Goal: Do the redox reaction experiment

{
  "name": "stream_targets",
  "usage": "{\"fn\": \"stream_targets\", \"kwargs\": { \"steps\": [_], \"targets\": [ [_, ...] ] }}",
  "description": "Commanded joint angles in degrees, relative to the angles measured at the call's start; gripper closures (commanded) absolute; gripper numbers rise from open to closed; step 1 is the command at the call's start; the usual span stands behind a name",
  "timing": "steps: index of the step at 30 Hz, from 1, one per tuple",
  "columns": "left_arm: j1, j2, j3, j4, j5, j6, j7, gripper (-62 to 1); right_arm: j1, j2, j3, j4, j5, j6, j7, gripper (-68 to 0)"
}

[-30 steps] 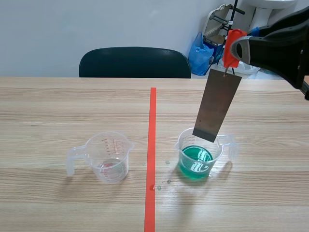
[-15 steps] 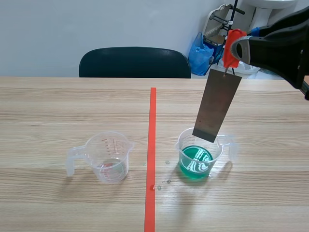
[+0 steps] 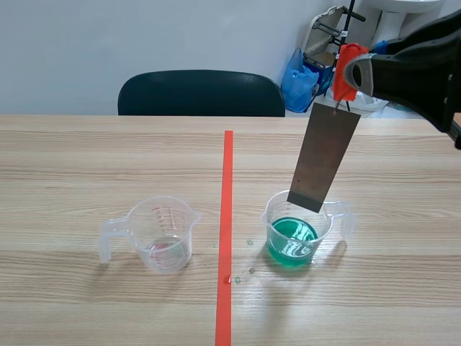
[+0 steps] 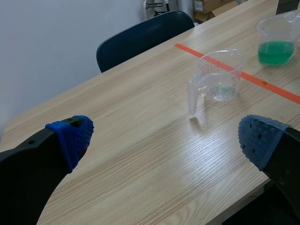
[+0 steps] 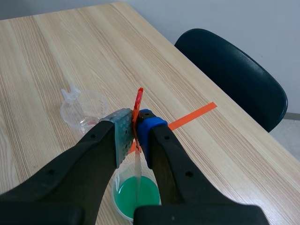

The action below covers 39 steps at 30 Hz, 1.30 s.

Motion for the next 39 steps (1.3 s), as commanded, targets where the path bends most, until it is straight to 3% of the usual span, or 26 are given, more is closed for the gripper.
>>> {"fn": "stream_targets", "kwargs": {
  "steps": [1,36,39],
  "targets": [
    [0.1,0.2,0.0,0.5,-0.7,0.0,-1.0,-62.3,0.8,0.4,0.5,0.9,0.6,0.4,0.9,-0.8],
    [0.1,-1.4,0.1,0.5,-0.8,-1.3,-0.6,-62.3,1.6,0.4,0.5,0.9,0.6,0.4,0.4,-0.8],
    [-1.7,-2.8,0.3,0.5,-0.7,-5.5,0.4,-62.3,1.6,0.4,0.5,0.9,0.6,0.4,0.4,-0.8]
  ]
}}
